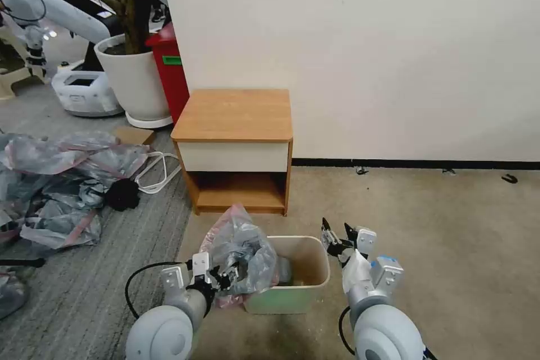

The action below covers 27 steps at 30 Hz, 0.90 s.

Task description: Pick up the garbage bag from the table and place it over the trash can.

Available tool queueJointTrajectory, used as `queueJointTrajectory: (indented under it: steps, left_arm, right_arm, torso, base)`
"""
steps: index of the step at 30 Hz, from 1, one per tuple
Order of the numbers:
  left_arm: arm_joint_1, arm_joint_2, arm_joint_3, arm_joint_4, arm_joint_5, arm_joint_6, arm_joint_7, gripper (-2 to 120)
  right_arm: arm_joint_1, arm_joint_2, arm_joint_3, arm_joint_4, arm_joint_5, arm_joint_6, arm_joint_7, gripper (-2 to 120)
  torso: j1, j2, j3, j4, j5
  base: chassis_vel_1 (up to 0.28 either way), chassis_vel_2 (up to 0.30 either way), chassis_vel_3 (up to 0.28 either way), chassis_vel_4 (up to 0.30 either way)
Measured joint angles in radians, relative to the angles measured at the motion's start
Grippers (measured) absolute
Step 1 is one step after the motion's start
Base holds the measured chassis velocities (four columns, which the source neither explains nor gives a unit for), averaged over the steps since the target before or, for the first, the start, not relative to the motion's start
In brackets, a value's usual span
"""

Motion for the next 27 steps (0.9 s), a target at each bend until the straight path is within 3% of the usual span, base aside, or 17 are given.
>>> queueJointTrajectory:
  steps: [9,12,21,24,27]
  left_arm:
    - [-0.023,0.008,0.021,0.015,-0.04,0.0,-0.043,57]
    - [-0.043,0.013,0.041,0.025,-0.07,0.0,-0.089,41]
    - [-0.061,0.019,0.064,0.037,-0.139,0.0,-0.161,28]
    - [-0.076,0.018,0.076,0.047,-0.169,0.0,-0.197,15]
    - [-0.085,0.015,0.083,0.051,-0.177,0.0,-0.212,12]
  right_arm:
    - [-0.004,0.004,0.002,-0.003,-0.008,0.003,0.0,55]
    - [-0.005,0.005,0.002,-0.003,-0.011,0.004,0.0,52]
    - [-0.009,0.009,0.01,-0.003,-0.015,0.007,0.001,48]
    - [-0.011,0.01,0.015,-0.003,-0.015,0.008,0.001,47]
    - [-0.011,0.009,0.018,-0.003,-0.015,0.009,0.001,46]
  torso:
    - [0.0,0.0,0.0,0.0,0.0]
    - [0.0,0.0,0.0,0.0,0.0]
    - [0.0,0.0,0.0,0.0,-0.0001]
    - [0.0,0.0,0.0,0.0,0.0]
    - [0.0,0.0,0.0,0.0,0.0]
  base:
    - [0.0,0.0,0.0,0.0]
    - [0.0,0.0,0.0,0.0]
    - [0.0,0.0,0.0,0.0]
    - [0.0,0.0,0.0,0.0]
    - [0.0,0.0,0.0,0.0]
